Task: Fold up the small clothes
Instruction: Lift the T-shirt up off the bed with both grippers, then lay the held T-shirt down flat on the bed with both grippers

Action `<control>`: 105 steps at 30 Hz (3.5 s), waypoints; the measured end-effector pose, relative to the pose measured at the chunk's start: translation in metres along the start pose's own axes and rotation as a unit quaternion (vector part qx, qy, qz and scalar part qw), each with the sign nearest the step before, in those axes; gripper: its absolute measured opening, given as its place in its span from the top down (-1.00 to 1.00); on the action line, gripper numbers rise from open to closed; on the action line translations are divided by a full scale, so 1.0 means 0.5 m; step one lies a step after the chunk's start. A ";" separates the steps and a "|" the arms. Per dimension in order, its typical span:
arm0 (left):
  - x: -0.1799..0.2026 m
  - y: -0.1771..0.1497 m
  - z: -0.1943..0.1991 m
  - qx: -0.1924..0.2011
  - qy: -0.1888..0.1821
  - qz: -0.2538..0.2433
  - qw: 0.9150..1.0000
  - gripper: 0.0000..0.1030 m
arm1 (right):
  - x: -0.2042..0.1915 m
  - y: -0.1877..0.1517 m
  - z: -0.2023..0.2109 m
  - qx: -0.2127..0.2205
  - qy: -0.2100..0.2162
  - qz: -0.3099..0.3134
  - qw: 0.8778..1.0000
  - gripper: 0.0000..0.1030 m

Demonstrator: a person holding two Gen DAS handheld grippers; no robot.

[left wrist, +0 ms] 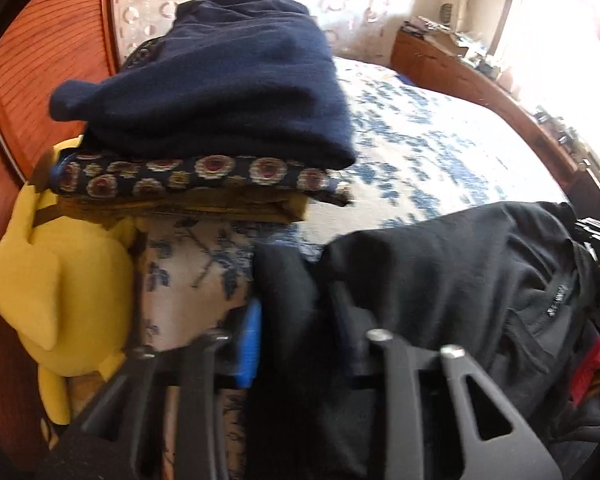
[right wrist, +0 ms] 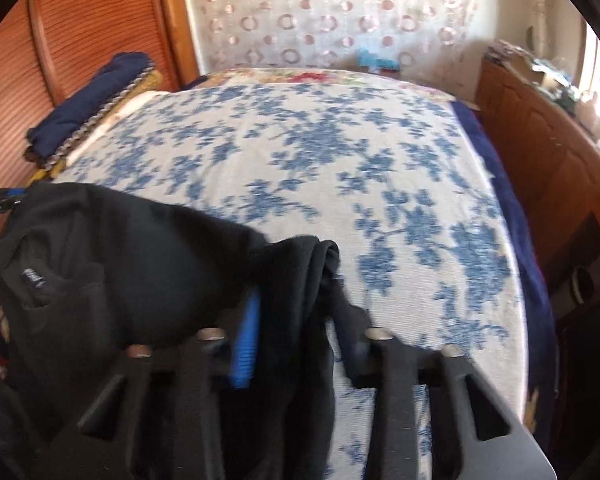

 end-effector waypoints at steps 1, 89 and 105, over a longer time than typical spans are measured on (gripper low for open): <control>0.007 0.000 0.001 0.000 0.001 -0.005 1.000 0.71 | -0.008 -0.002 0.002 -0.001 0.013 0.001 1.000 0.77; 0.181 0.098 -0.127 0.009 -0.016 -0.090 0.996 -0.15 | 0.147 0.069 -0.024 -0.001 -0.039 -0.118 0.992 0.16; 0.182 0.093 -0.150 0.001 -0.001 -0.102 0.995 -0.40 | 0.117 0.079 -0.042 -0.010 -0.050 -0.102 0.994 0.16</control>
Point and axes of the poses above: each gripper's, at about its wrist camera, not at the fingertips, and z roughly against the way its jaws point, x to its right, y to its top, the point moved 8 cm from there along -z, roughly the way its jaws point, and after that the axes turned 14 degrees about -y, right-handed, at the moved point
